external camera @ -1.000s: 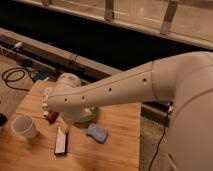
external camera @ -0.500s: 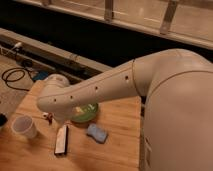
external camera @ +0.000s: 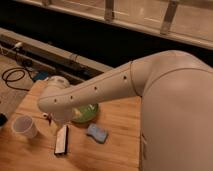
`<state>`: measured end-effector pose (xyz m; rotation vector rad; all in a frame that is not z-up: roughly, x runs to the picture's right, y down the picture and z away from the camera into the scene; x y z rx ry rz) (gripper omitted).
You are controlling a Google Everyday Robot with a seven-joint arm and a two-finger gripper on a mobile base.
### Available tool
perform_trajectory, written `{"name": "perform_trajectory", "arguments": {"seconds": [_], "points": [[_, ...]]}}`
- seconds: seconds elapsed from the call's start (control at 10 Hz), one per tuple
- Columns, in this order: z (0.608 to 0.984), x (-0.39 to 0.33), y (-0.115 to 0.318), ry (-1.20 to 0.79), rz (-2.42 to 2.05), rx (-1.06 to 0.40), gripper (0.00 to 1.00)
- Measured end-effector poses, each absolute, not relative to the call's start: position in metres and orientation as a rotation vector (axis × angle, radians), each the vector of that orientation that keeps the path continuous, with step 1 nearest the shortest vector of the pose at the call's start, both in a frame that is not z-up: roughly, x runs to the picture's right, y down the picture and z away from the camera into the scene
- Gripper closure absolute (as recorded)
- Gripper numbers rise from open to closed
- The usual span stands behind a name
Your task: Place the eraser on the white sponge
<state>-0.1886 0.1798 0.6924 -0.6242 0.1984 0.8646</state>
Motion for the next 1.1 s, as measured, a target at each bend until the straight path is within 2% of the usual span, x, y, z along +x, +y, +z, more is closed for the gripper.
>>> {"name": "perform_trajectory", "arguments": {"seconds": [0.4,1.1], "points": [[0.715,-0.196,0.228,0.205,0.907,-0.756,0.2],[0.724,-0.222,0.27,0.227,0.896,-0.847,0.2]]}}
